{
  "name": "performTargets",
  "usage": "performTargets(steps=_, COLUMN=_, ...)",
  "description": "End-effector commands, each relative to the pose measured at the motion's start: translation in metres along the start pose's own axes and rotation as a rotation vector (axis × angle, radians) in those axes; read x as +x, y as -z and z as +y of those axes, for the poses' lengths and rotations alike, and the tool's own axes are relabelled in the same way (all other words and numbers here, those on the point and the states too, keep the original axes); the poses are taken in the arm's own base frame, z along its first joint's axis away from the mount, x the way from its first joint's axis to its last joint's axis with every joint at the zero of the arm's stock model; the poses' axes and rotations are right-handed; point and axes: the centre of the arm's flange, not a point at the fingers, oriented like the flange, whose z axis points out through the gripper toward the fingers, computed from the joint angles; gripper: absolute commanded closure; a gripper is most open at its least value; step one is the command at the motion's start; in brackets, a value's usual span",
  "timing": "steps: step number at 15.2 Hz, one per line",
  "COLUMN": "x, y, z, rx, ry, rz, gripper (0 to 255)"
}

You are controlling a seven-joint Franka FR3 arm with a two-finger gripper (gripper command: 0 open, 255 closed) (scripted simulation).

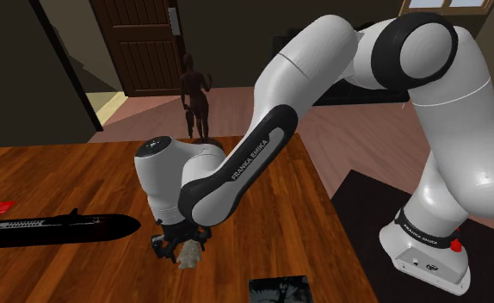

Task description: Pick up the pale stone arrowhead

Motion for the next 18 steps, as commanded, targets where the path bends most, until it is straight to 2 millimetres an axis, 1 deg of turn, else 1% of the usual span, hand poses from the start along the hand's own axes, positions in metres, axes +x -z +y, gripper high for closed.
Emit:
performTargets(steps=1, x=0.0, y=-0.001, z=0.001, rx=0.0, ry=0.0, rz=0.0, gripper=255)
performTargets(steps=16, x=-0.008, y=0.078, z=0.0, rx=0.0, ry=0.0, rz=0.0, gripper=255)
performTargets(steps=18, x=-0.008, y=0.079, z=0.0, rx=0.0, ry=0.0, rz=0.0, gripper=255)
